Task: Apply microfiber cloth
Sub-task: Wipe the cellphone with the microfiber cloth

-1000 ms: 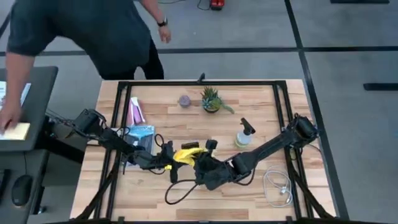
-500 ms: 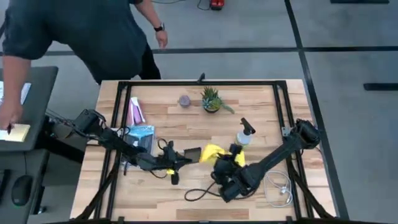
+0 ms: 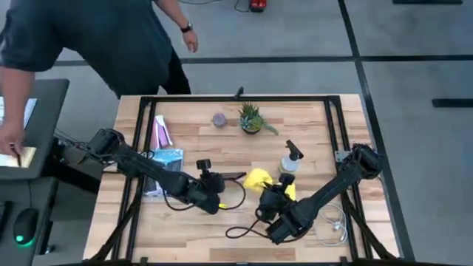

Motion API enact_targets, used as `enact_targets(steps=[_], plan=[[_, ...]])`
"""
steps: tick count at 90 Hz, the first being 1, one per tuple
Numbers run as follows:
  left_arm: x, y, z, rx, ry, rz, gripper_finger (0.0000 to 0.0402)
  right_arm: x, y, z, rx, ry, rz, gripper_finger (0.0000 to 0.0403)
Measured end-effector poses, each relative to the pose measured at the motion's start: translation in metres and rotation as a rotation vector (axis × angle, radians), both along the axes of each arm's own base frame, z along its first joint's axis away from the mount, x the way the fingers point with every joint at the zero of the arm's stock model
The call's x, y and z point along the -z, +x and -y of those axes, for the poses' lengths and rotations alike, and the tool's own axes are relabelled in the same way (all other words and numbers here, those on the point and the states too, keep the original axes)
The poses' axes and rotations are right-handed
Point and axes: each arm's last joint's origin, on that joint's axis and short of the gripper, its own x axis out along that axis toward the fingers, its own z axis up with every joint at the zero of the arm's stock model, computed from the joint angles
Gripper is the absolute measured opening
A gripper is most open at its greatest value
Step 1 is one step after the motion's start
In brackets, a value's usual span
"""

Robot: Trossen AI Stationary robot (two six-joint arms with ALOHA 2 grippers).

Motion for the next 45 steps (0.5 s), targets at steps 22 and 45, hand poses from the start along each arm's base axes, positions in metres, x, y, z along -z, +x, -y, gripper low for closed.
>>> enact_targets(steps=[22, 45], plan=[[0.017, -0.009, -0.005, 0.005, 0.011, -0.061, 0.0008, -0.001, -0.011, -0.006, 0.031, 0.007, 0.026, 0.0], [0.043, -0.007, -0.002, 0.052, 0.033, -0.177, 0.0009, -0.001, -0.009, -0.005, 0.04, 0.013, 0.045, 0.0]])
